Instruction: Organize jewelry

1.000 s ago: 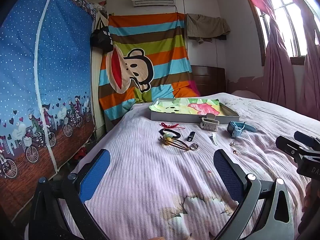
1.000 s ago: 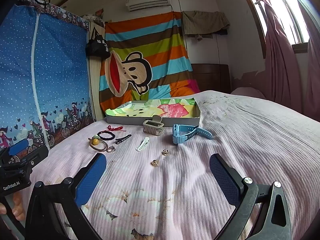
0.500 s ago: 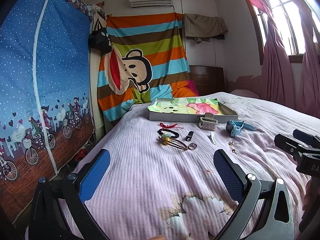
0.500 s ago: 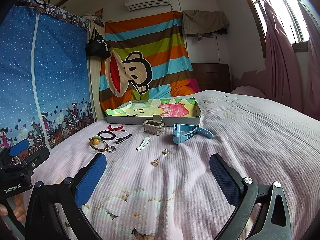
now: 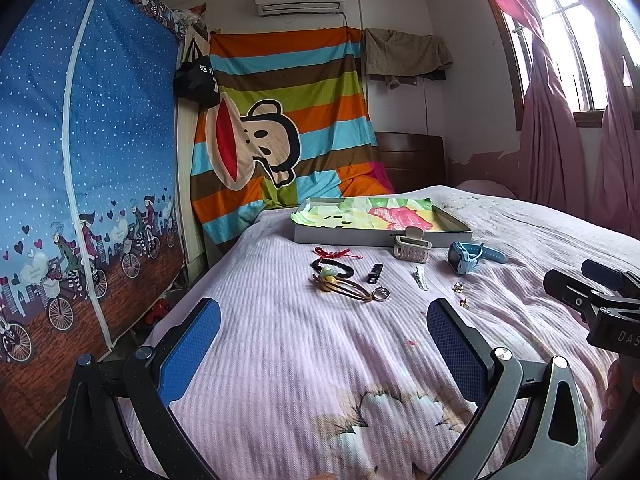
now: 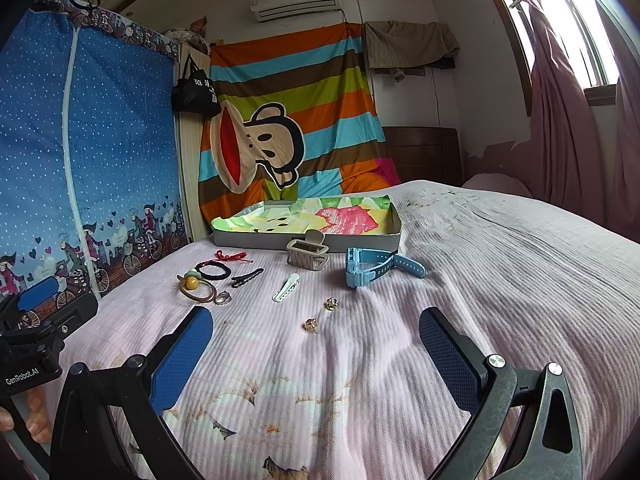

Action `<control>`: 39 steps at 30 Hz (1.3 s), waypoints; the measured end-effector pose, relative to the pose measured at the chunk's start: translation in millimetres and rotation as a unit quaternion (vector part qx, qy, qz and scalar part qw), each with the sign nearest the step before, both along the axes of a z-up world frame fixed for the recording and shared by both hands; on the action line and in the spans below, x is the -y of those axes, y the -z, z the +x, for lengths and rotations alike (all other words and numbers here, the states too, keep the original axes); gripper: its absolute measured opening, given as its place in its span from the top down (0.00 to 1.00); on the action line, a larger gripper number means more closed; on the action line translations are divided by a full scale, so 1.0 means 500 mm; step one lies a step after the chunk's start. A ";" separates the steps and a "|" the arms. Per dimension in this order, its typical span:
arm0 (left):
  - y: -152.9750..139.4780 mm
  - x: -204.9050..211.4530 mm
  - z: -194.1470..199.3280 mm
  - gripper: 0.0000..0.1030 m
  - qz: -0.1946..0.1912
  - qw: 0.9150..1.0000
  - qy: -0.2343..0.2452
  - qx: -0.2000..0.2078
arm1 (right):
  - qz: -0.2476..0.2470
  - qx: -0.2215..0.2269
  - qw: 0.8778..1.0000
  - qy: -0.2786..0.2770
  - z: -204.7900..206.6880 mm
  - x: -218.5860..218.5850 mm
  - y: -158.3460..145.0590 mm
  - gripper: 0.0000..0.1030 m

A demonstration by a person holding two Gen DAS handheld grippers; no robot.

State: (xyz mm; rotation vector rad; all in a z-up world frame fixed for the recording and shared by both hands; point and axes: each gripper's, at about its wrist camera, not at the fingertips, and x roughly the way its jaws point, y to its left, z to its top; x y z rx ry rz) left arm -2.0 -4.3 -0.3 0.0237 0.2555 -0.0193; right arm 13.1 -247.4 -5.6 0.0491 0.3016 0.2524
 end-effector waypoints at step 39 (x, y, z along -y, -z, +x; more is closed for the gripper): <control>0.000 -0.003 0.000 0.02 -0.002 1.000 0.001 -0.003 | -0.001 0.001 1.000 0.000 0.000 -0.001 0.000 0.00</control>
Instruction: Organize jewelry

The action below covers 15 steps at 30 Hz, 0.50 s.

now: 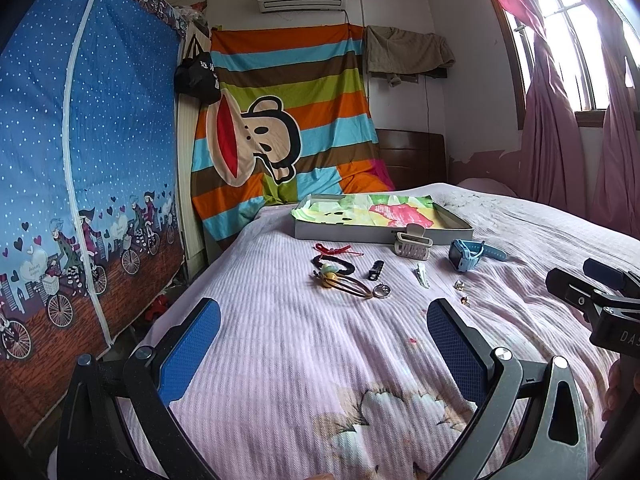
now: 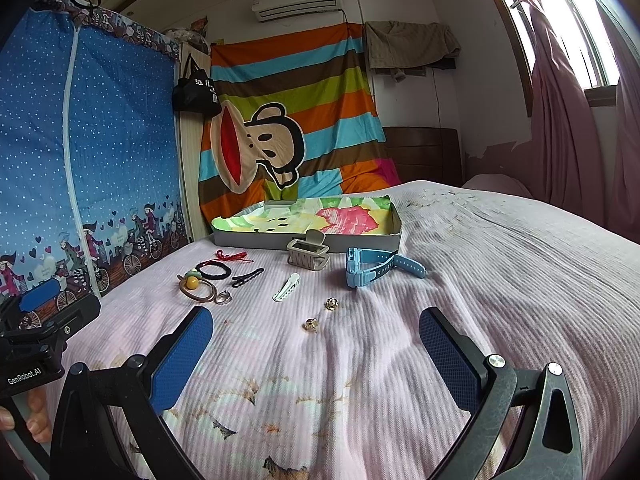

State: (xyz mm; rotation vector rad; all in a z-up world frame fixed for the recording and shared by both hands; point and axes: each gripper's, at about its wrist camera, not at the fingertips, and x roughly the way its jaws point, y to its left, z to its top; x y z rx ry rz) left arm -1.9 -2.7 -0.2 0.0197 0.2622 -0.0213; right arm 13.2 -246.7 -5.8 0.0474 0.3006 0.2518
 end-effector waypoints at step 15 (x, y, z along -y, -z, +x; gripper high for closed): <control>0.002 0.001 0.002 0.02 0.000 1.000 0.000 -0.001 | 0.000 0.000 1.000 0.000 -0.002 0.001 -0.001 0.00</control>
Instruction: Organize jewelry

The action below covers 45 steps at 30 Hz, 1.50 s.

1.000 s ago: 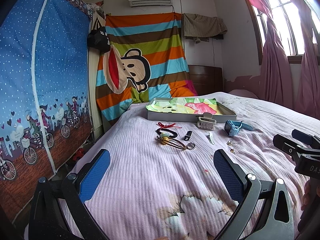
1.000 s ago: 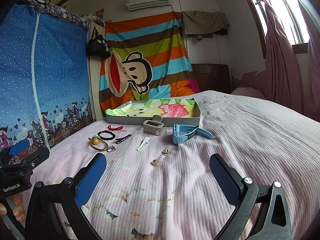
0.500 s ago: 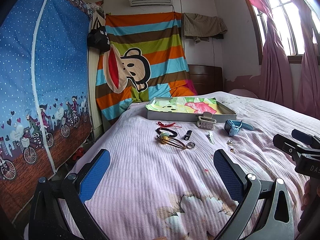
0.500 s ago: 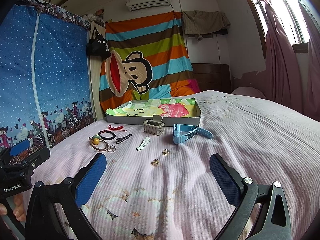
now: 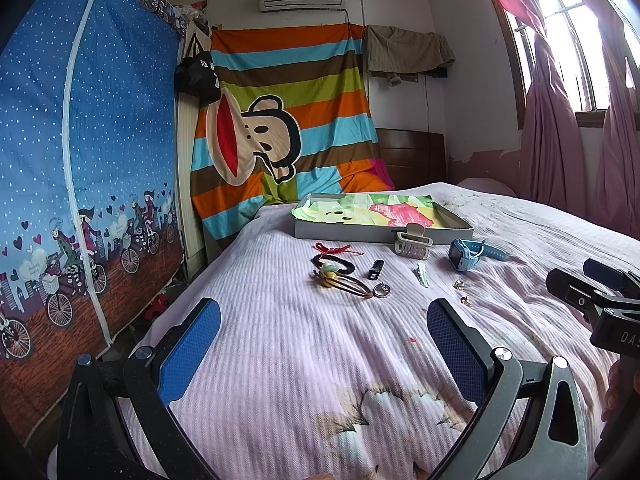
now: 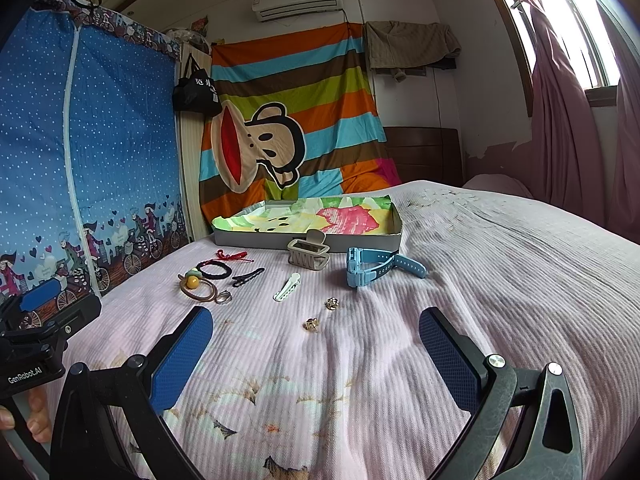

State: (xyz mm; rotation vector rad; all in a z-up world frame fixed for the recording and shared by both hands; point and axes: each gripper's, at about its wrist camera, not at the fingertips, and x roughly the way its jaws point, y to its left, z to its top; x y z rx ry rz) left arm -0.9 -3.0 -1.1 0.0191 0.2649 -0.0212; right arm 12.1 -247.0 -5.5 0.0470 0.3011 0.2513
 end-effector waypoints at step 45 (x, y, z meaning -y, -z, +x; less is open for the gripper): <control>0.025 -0.058 0.329 0.27 -0.119 0.965 0.058 -0.225 | -0.001 -0.224 0.966 -0.129 0.278 -0.016 0.069 0.45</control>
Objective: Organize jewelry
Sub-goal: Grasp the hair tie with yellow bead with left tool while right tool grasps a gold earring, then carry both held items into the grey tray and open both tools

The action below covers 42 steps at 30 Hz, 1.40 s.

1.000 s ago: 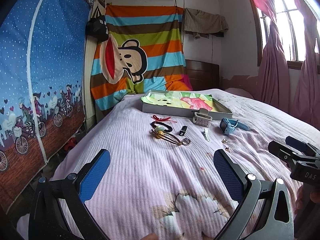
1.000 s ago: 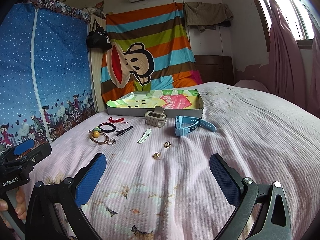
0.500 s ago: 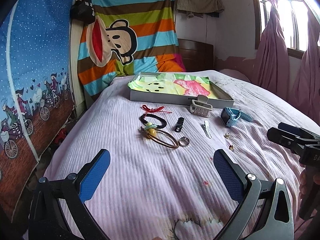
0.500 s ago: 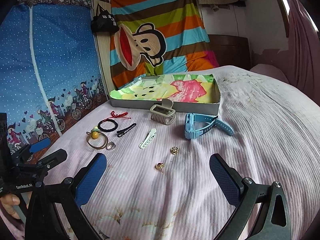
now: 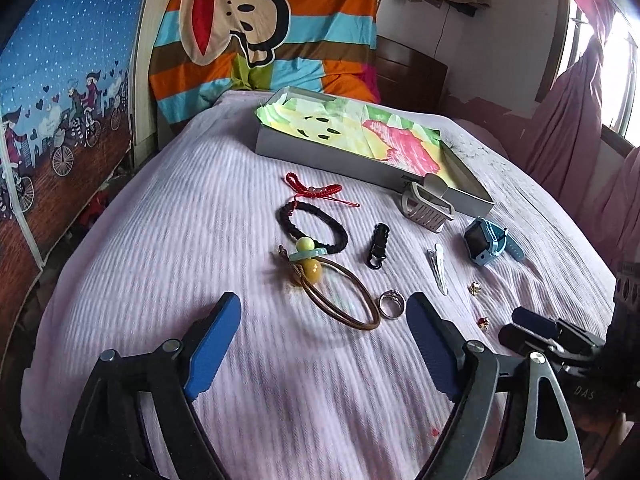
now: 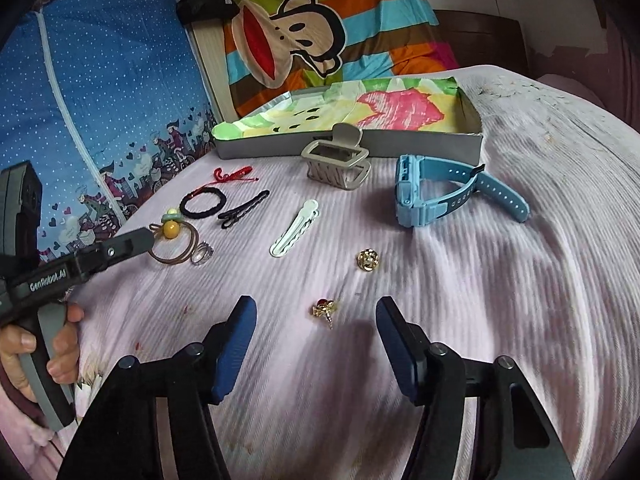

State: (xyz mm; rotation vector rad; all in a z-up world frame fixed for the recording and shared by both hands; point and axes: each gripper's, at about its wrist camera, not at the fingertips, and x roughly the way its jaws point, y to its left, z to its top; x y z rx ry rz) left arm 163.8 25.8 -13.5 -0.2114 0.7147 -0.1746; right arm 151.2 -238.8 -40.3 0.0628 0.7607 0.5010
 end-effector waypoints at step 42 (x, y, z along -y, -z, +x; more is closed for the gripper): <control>-0.136 0.057 0.169 0.86 0.008 0.998 0.009 0.056 | 0.018 0.108 0.994 -0.015 0.182 -0.040 -0.152 0.88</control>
